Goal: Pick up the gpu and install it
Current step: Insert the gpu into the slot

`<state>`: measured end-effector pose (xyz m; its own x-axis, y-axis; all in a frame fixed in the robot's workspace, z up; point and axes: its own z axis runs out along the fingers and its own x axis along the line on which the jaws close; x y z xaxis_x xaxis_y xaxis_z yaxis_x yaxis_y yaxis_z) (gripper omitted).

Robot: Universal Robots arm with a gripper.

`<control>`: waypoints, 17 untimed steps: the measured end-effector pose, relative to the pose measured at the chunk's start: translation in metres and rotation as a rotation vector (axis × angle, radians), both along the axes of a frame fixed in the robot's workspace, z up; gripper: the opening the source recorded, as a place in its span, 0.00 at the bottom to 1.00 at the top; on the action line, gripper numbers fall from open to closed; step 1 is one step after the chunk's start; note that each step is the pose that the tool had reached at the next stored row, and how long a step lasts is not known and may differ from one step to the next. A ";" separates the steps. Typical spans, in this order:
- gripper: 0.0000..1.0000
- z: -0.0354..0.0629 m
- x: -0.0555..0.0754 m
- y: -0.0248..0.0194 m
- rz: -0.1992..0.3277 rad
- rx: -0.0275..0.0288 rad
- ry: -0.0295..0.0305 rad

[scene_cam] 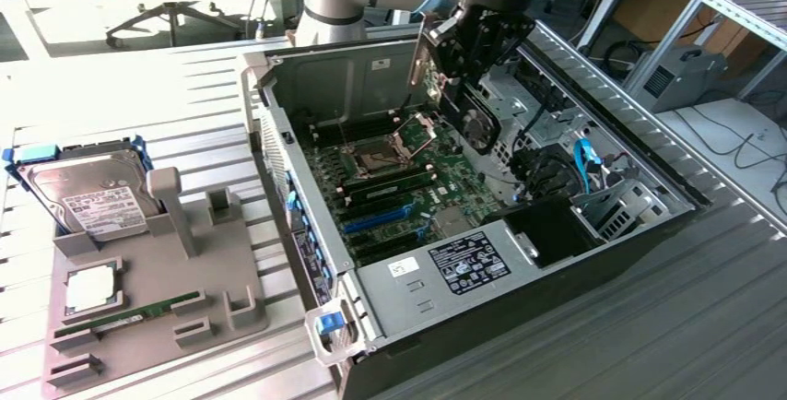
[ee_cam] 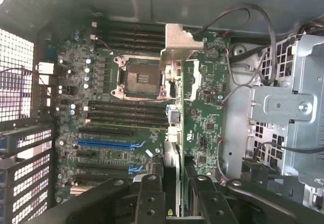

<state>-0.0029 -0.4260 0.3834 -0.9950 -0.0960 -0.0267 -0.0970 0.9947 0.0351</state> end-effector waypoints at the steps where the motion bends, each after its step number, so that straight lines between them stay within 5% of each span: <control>1: 0.27 0.0000 0.000 0.0000 0.009 0.0001 0.0000; 17: 0.27 0.0000 0.002 0.0000 0.102 0.0000 0.0000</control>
<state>-0.0009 -0.4260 0.3834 -0.9801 -0.1968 -0.0267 -0.1976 0.9796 0.0351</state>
